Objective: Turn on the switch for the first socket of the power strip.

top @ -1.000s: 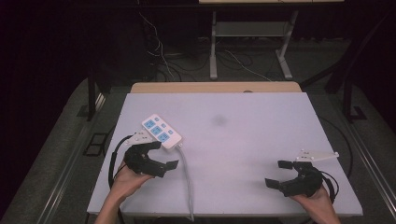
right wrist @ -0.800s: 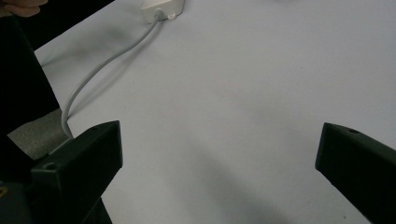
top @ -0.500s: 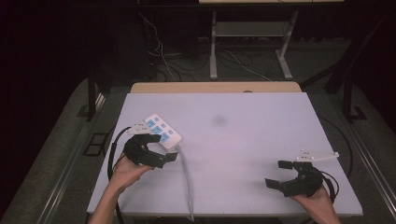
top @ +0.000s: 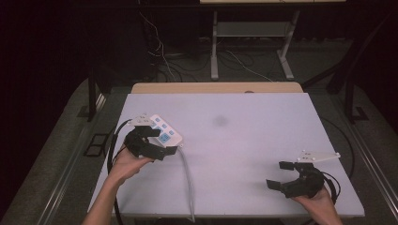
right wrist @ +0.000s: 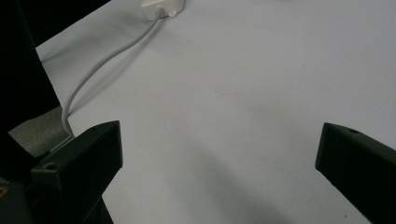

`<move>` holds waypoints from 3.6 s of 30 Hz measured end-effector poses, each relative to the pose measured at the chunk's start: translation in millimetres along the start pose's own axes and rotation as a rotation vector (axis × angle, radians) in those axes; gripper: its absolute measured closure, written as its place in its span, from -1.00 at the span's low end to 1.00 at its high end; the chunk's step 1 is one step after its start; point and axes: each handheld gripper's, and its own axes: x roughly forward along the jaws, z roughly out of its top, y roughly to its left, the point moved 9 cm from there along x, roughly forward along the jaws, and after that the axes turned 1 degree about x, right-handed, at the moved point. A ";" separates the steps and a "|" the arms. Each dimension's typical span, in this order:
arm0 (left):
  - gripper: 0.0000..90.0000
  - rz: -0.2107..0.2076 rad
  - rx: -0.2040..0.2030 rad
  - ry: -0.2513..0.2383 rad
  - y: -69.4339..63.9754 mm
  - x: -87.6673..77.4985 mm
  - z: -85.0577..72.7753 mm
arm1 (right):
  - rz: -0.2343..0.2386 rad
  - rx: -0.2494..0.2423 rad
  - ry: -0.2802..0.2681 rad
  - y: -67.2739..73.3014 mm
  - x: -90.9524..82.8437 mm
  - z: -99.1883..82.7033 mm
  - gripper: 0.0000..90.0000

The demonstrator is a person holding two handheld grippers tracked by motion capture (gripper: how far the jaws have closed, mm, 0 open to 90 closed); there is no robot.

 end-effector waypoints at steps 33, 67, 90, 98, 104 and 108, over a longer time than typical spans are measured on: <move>-1.00 0.036 0.010 0.073 38.4 15.5 27.5 | -0.008 -0.002 0.008 -2.8 -0.1 -1.7 -1.00; -0.52 0.067 -0.059 0.091 78.8 42.1 25.0 | -0.007 -0.003 0.017 -4.1 0.9 -3.2 -1.00; 0.98 0.069 -0.053 0.188 83.5 66.6 11.0 | -0.004 -0.006 0.021 -4.6 1.8 -4.1 -1.00; 0.98 0.084 -0.062 0.211 87.5 73.8 5.7 | 0.000 -0.010 0.028 -3.0 2.9 -4.8 -1.00; 0.98 0.099 -0.055 0.230 91.3 78.7 1.3 | -0.001 -0.011 0.027 -3.6 2.6 -4.9 -1.00; 0.98 0.104 -0.058 0.240 92.9 79.9 -0.9 | 0.000 -0.010 0.027 -3.6 2.7 -4.9 -1.00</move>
